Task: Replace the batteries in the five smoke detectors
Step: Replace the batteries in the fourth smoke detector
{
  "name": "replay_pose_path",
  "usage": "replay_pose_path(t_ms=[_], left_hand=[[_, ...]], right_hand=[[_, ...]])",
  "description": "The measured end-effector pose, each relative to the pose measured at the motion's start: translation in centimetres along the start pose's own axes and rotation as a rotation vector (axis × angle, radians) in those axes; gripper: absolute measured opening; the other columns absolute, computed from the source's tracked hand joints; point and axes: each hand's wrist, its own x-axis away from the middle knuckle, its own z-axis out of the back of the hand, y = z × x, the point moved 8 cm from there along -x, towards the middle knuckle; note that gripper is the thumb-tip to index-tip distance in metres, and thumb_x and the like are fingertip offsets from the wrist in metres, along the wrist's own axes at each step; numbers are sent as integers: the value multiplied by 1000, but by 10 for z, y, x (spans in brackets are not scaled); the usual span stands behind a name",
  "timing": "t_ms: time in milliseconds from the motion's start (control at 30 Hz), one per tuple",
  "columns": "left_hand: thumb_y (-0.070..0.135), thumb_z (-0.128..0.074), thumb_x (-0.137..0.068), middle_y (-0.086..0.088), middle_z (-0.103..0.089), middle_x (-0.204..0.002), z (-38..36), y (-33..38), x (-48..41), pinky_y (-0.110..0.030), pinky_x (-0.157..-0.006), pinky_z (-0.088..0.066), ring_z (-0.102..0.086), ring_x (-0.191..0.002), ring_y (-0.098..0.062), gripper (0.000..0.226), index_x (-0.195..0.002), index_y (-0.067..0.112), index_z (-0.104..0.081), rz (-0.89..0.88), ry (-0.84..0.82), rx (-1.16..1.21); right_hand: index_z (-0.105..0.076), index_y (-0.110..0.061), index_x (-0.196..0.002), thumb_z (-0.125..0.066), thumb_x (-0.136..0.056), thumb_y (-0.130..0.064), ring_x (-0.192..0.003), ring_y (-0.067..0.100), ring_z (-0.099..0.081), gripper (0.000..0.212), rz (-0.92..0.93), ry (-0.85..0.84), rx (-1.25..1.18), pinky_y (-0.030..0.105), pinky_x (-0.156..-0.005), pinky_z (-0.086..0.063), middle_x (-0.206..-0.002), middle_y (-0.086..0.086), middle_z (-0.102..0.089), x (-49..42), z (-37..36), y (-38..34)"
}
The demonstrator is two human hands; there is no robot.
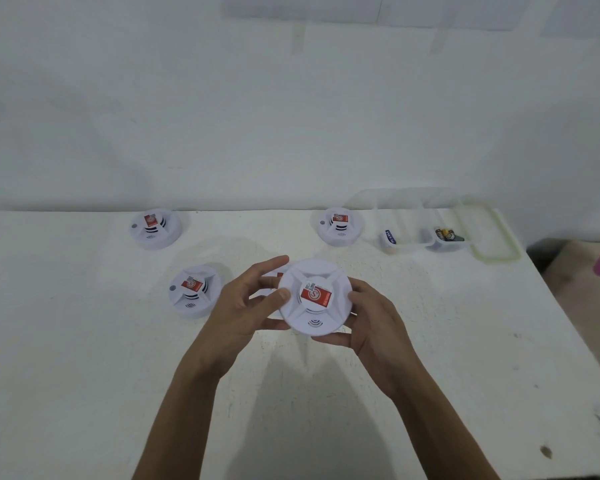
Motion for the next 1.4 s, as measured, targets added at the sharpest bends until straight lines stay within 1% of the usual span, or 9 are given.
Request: replay_pose_path(t_ms=[333,467,633,767,833,967,1100,1267,1400], left_hand=[[31,-64,-79,1,-66,-110,0,1,1,-27,-67,-57,-67,-98,-14,43,-122,35,-58,14,2,71],[29,-65,-79,3,-67,-110,0,1,1,-27,-68,-57,-66,-100,-14,43,-122,34,-59,16,1,87],[26,-70,-80,1,-66,-113,-1,1,2,-31,-72,-57,-66,-103,-18,45,-124,31,-58,10,-31,91],[27,-68,-77,-1,-65,-111,-2,2,3,-31,-72,-57,-67,-100,-19,48,-124,30,-58,9,-38,92],[24,-73,-79,-1,-66,-111,-2,1,2,-31,-72,-57,-67,-100,-20,47,-124,30,-59,9,-44,87],[23,-68,-81,0,-65,-112,-2,0,2,-30,-72,-57,-66,-101,-19,44,-123,30,-59,6,-48,76],[19,-69,-83,-3,-65,-113,-2,0,3,-30,-72,-57,-67,-100,-21,44,-125,28,-58,5,-61,96],[22,-69,-81,1,-65,-114,-2,-1,3,-30,-72,-57,-66,-102,-18,44,-123,29,-59,12,-54,86],[21,-71,-82,-4,-64,-116,-3,-1,4,-31,-72,-57,-67,-101,-20,44,-124,27,-59,8,-59,96]], right_hand=[[-58,-11,-120,-40,-101,-16,-95,26,-70,27,-8,13,-9,36,-69,-59,-115,10,-67,-1,0,1],[-57,-8,-123,-39,-101,-15,-98,29,-69,29,-10,5,-26,42,-72,-59,-116,13,-66,-3,0,0],[-57,-9,-123,-40,-101,-16,-97,28,-69,29,-17,16,-20,39,-69,-59,-116,13,-67,-5,1,3],[-57,-9,-122,-40,-101,-16,-96,26,-70,28,-24,22,-24,37,-68,-59,-117,13,-66,-7,2,6],[-57,-10,-121,-40,-101,-17,-95,24,-70,28,-22,22,-16,35,-67,-59,-117,12,-66,-7,3,6],[-55,-6,-127,-39,-101,-16,-102,31,-67,31,-13,20,7,47,-80,-58,-120,15,-64,-7,3,5],[-55,-6,-127,-39,-101,-15,-102,34,-66,32,-16,12,-7,53,-82,-55,-119,16,-65,-6,3,5],[-52,-3,-130,-38,-102,-15,-106,35,-65,33,-21,16,17,56,-87,-53,-123,18,-62,-6,4,6],[-55,-5,-127,-45,-100,-17,-103,34,-66,32,-9,18,8,54,-84,-55,-121,16,-64,-4,4,4]])
